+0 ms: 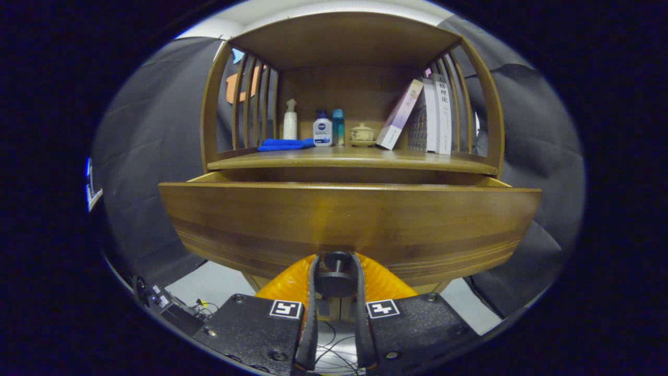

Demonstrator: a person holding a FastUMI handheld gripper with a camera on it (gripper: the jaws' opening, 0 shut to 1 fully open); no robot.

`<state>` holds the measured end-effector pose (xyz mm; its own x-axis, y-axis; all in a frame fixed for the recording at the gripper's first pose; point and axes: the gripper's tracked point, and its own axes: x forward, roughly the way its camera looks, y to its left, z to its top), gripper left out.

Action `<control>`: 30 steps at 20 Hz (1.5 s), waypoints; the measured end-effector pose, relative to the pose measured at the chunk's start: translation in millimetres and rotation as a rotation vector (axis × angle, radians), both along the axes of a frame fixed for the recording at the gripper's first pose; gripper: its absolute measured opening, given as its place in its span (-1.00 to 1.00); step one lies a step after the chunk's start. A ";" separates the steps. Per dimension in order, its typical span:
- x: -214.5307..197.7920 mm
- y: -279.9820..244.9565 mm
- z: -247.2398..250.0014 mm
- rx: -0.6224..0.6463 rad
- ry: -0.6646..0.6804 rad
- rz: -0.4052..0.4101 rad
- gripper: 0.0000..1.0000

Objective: Pull open the drawer, take out the items inside it, and place them on the countertop above the cabinet.

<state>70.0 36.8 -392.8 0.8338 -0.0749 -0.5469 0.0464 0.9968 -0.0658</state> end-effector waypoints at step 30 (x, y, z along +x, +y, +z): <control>-73.1 48.3 103.5 0.111 0.179 0.190 0.51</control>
<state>-3.1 85.1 -289.3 0.7165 0.1420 -0.6830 -0.1443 0.9881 0.0540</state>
